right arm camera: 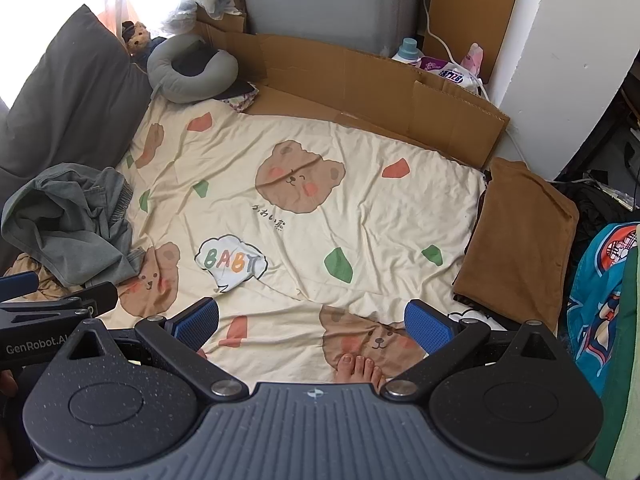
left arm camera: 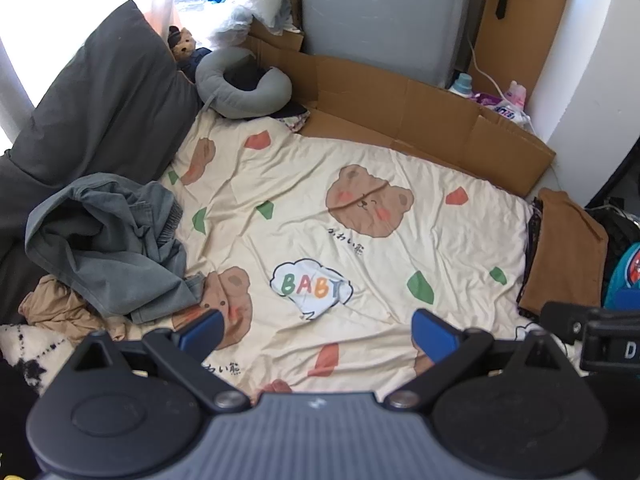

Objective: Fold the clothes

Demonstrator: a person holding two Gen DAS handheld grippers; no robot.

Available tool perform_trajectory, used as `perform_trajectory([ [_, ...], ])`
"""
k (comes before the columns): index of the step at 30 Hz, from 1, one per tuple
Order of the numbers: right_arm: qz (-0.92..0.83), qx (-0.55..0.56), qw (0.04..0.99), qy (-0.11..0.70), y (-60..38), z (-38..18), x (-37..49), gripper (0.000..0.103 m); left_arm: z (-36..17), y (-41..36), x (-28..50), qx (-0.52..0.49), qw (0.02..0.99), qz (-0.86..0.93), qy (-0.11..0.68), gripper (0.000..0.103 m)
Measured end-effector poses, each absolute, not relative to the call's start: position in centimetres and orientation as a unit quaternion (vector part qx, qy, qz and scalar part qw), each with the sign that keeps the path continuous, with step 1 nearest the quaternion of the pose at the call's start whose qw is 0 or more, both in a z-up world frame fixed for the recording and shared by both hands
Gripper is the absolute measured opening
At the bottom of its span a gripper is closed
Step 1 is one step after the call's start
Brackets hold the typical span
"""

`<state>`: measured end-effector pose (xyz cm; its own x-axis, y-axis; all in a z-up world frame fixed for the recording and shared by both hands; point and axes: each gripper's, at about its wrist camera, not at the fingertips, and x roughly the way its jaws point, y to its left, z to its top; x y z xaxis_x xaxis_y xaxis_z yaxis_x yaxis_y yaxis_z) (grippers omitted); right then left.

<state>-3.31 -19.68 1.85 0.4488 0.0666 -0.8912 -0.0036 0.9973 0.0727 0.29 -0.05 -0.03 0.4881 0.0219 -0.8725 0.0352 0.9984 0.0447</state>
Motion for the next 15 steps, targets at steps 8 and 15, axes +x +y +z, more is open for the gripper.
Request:
perform_trajectory([
  [8, 0.021, 0.029, 0.850, 0.525, -19.49, 1.85, -3.33, 0.102, -0.04, 0.14, 0.14, 0.027, 0.862, -0.005, 0.506, 0.101],
  [15, 0.022, 0.026, 0.851, 0.524, -19.34, 1.86, -3.34, 0.102, -0.10, 0.11, 0.08, 0.029, 0.863, -0.004, 0.505, 0.101],
])
